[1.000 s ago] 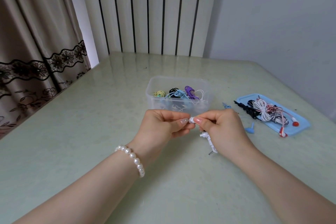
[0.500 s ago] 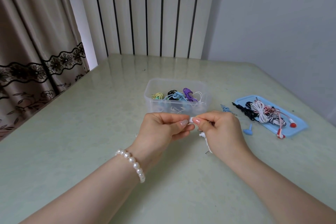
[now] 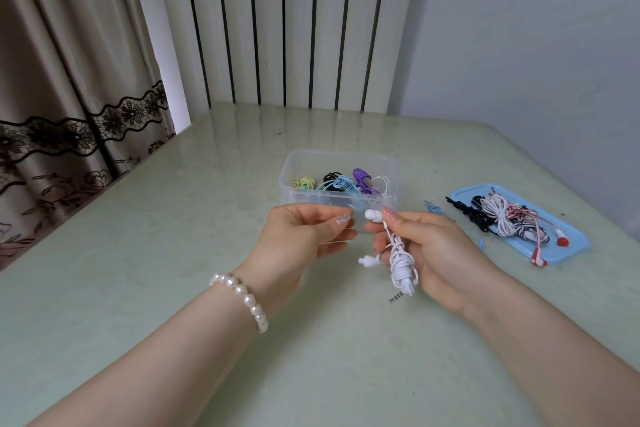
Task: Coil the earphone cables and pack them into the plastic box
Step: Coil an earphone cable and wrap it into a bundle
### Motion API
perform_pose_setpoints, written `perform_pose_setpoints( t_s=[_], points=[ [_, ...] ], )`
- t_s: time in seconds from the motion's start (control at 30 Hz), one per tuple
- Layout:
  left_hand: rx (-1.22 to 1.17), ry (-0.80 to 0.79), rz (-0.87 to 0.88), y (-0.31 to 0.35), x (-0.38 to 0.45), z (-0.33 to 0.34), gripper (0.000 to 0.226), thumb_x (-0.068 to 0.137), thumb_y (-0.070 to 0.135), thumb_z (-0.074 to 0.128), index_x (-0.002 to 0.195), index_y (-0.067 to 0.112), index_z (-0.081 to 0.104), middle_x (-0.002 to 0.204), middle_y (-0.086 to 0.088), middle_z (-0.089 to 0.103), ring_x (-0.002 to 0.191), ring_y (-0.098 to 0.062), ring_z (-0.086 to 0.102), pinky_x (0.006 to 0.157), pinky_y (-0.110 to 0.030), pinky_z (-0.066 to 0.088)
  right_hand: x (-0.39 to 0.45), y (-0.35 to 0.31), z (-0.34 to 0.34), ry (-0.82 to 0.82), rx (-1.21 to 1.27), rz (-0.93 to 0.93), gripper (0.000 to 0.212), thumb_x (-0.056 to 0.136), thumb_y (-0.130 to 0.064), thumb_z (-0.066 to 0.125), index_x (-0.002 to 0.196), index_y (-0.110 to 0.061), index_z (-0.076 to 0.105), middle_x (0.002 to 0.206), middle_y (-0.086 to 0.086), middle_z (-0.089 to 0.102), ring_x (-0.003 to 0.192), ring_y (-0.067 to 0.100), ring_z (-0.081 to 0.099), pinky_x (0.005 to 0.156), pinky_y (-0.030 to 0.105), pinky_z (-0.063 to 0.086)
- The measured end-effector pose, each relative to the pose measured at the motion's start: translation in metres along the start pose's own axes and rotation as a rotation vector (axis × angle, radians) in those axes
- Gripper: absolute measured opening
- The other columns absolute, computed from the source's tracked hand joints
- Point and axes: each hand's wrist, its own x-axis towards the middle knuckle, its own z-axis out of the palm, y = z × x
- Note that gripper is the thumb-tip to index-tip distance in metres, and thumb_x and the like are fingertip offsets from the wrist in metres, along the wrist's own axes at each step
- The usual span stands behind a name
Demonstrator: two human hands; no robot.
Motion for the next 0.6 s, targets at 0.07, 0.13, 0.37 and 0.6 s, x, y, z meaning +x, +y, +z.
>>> perform_pose_setpoints(
  t_s=[0.07, 0.13, 0.37, 0.6],
  points=[
    [0.060, -0.022, -0.017, 0.003, 0.001, -0.003, 0.012, 0.083, -0.002, 0.059, 0.078, 0.005, 0.068, 0.073, -0.006, 0.068, 0.066, -0.013, 0.065, 0.065, -0.022, 0.055, 0.001, 0.000, -0.001, -0.026, 0.033, 0.027, 0.022, 0.091, -0.016, 0.047, 0.087, 0.000, 0.062, 0.056, 0.007, 0.057, 0.044, 0.015, 0.052, 0.046, 0.021, 0.046],
    [0.149, -0.078, -0.033, 0.008, 0.002, -0.007, 0.011, 0.084, 0.001, 0.059, 0.078, 0.004, 0.068, 0.074, -0.006, 0.068, 0.066, -0.012, 0.065, 0.070, -0.023, 0.055, 0.001, -0.001, -0.002, -0.053, 0.040, 0.035, 0.021, 0.088, -0.020, 0.048, 0.088, -0.003, 0.061, 0.059, 0.008, 0.056, 0.047, 0.020, 0.057, 0.048, 0.024, 0.044],
    [0.661, -0.063, 0.007, 0.029, 0.010, -0.043, 0.015, 0.077, -0.004, 0.068, 0.073, 0.010, 0.069, 0.065, -0.004, 0.067, 0.056, -0.007, 0.063, 0.063, -0.016, 0.053, -0.002, 0.000, 0.000, -0.124, -0.039, -0.008, 0.020, 0.063, -0.014, 0.061, 0.079, -0.002, 0.058, 0.058, 0.008, 0.059, 0.051, 0.021, 0.060, 0.047, 0.021, 0.046],
    [0.881, -0.091, 0.012, 0.026, 0.016, -0.055, 0.016, 0.077, 0.004, 0.070, 0.073, 0.019, 0.072, 0.050, 0.013, 0.062, 0.046, 0.005, 0.053, 0.052, -0.007, 0.043, 0.002, 0.011, 0.001, -0.141, -0.170, -0.036, 0.022, 0.064, 0.006, 0.065, 0.085, -0.002, 0.061, 0.062, 0.009, 0.057, 0.049, 0.017, 0.058, 0.050, 0.027, 0.052]
  ],
)
